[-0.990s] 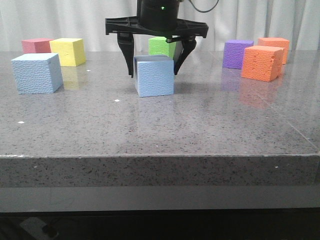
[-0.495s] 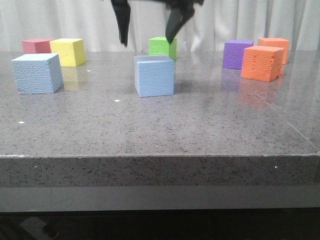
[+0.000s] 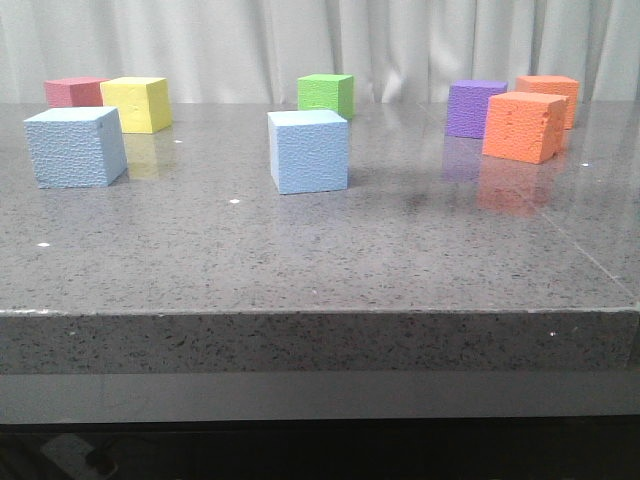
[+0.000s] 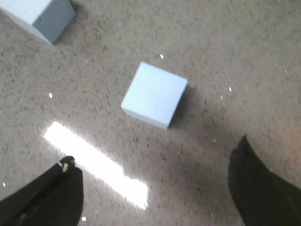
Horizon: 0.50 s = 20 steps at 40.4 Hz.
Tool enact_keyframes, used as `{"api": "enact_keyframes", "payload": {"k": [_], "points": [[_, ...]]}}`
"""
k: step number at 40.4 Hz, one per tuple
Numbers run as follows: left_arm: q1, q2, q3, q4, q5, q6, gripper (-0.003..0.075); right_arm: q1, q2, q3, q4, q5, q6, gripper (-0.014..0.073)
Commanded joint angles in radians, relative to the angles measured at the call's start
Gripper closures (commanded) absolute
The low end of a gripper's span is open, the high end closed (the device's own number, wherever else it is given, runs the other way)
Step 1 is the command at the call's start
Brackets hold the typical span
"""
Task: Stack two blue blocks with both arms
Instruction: 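Set the cube down, open the right gripper and raise it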
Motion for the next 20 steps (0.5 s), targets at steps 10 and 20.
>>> {"api": "enact_keyframes", "payload": {"k": [10,20], "points": [[0.000,0.016,-0.030,-0.005,-0.076,-0.002,0.0187,-0.186,-0.475,0.475,0.130,-0.285,-0.151,-0.0031],[0.000,0.016,-0.030,-0.005,-0.076,-0.002,0.0187,-0.195,-0.846,0.791,0.131,-0.446,-0.179,-0.0031]]}}
